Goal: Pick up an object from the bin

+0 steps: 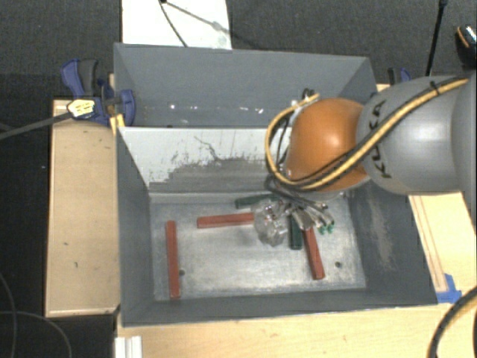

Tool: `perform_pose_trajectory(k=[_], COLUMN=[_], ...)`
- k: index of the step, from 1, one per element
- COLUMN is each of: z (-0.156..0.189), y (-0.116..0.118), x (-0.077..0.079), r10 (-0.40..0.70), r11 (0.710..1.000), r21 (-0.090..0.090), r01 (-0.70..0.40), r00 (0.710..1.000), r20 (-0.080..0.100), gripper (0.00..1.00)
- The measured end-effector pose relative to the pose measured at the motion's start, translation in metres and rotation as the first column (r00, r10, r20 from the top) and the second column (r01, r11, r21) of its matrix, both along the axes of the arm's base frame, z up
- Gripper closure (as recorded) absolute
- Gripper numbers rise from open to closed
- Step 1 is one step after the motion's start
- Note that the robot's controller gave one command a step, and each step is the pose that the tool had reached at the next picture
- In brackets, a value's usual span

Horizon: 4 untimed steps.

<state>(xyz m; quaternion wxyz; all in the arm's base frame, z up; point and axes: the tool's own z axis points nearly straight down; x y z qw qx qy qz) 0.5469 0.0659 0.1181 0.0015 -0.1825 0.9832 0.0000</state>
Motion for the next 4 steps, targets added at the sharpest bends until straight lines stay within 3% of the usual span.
perform_pose_trajectory(k=[1,2,3,4], z=[-0.001,-0.047,-0.045,0.051], y=[0.0,0.016,0.015,0.007], x=[0.0,0.029,0.029,0.017], r10=[-0.002,-0.006,-0.01,0.06], r11=[1.0,1.0,1.0,0.998], r21=[0.001,0.002,0.002,0.0], r01=[0.002,0.006,0.01,-0.06], r00=[1.0,1.0,1.0,0.998], r20=[-0.002,0.001,0.001,0.008], gripper=[0.0,0.0,1.0,1.0])
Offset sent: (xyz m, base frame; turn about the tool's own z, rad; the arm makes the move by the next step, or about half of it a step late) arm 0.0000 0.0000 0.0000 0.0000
